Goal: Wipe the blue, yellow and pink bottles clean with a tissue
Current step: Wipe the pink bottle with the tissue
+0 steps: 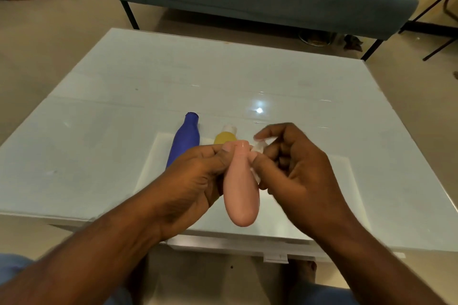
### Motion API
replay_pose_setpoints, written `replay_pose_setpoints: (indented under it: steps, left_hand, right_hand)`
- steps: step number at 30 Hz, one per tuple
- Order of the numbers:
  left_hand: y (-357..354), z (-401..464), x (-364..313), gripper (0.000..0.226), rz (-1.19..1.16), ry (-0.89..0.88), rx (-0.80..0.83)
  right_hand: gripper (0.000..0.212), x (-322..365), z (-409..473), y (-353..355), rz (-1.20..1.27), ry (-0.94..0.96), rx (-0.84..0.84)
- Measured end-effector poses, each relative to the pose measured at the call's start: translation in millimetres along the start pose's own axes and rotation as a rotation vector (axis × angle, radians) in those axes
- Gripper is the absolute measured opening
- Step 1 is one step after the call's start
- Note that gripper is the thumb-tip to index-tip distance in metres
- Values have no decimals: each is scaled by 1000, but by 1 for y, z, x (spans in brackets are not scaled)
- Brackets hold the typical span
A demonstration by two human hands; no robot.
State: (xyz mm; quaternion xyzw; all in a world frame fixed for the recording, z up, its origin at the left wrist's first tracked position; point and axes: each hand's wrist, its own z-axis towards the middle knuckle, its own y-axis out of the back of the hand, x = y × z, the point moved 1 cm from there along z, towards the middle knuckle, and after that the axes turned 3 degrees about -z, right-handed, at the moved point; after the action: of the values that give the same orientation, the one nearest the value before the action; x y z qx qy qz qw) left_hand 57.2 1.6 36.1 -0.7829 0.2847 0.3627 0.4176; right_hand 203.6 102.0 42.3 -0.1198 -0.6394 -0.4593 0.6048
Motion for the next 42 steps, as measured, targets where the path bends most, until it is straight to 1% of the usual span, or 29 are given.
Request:
replay_pose_setpoints:
  steps: [1, 2, 3, 4, 7, 9, 10, 11, 12, 14, 15, 16, 18, 19, 21, 22, 23, 25, 26, 28, 30, 32, 33, 34, 36, 37, 38, 40, 42]
  left_hand:
    - [-1, 0, -1, 17, -21, 6, -8]
    - [-1, 0, 0, 16, -29, 5, -20]
    - [-2, 0, 0, 15, -26, -5, -34]
    - [-2, 0, 0, 16, -22, -15, -52]
    - [-1, 1, -1, 20, -42, -46, -78]
    - [1, 3, -4, 24, -84, -60, -97]
    - [3, 5, -4, 24, -94, -68, -112]
    - [5, 6, -6, 28, -88, -78, -116]
    - [6, 7, -5, 33, -58, -86, -108]
    - [6, 6, -3, 42, 76, -93, -68]
    - [4, 5, 0, 46, 120, -87, -51]
    - [2, 5, 2, 46, 113, -81, -49]
    - [1, 6, 1, 39, 25, -76, -70]
    - [3, 7, 0, 35, -29, -78, -94]
    - [6, 9, -7, 34, -97, -100, -146]
    - [8, 9, -8, 35, -89, -108, -151]
    - [7, 8, -8, 37, -42, -109, -132]
    - [1, 4, -2, 39, 101, -95, -53]
    - [-2, 3, 2, 38, 120, -83, -34]
    - [-6, 2, 2, 42, 67, -89, -54]
    - [-2, 7, -5, 43, -5, -127, -112]
    - [2, 9, -14, 37, -68, -137, -168]
    - [4, 9, -15, 34, -49, -135, -186]
    - [4, 8, -14, 32, 19, -128, -180]
    - [0, 2, -5, 34, 185, -75, -100]
    - [-3, 0, -2, 35, 210, -48, -64]
    - [-5, -1, 0, 32, 185, -44, -54]
    - [-5, 0, -2, 22, 117, -84, -94]
    - [-1, 4, -12, 26, 46, -105, -168]
  right_hand:
    - [22, 1, 1, 0, 62, -44, -4]
    - [25, 0, 2, 1, 98, -77, -11]
    - [23, 1, 3, 0, 107, -99, -23]
    - [23, 1, 3, 0, 88, -115, -35]
    - [32, 0, 2, -1, 29, -134, -67]
    - [26, 3, 0, 0, 33, -87, -71]
    - [22, 6, -2, 1, 40, -38, -74]
    - [19, 9, -4, 1, 46, 17, -71]
    - [21, 12, -7, 0, 46, 68, -58]
    - [24, 14, -9, -3, 24, 136, -54]
    - [21, 14, -8, -3, -19, 168, -79]
    - [18, 13, -6, -2, -75, 200, -109]
    - [15, 11, -3, 0, -135, 235, -124]
    - [15, 12, -3, 0, -129, 236, -95]
    - [18, 12, -8, -4, -124, 250, 27]
    - [19, 13, -10, -7, -155, 273, 72]
    - [20, 13, -11, -9, -184, 299, 79]
    - [18, 12, -8, -6, -165, 286, 5]
    - [17, 11, -5, -3, -147, 262, -46]
    - [20, 12, -2, 3, -149, 238, -106]
    - [19, 10, -4, 0, -171, 241, -33]
    - [16, 8, -8, -5, -210, 253, 69]
    - [16, 6, -8, -6, -229, 263, 75]
    - [17, 5, -6, -5, -230, 267, 50]
    - [17, 3, -1, 1, -189, 245, -68]
    - [17, 3, 3, 4, -172, 236, -122]
    - [18, 3, 4, 5, -160, 233, -141]
    - [21, 6, 1, 2, -155, 262, -96]
    - [20, 8, -3, -6, -205, 315, 0]
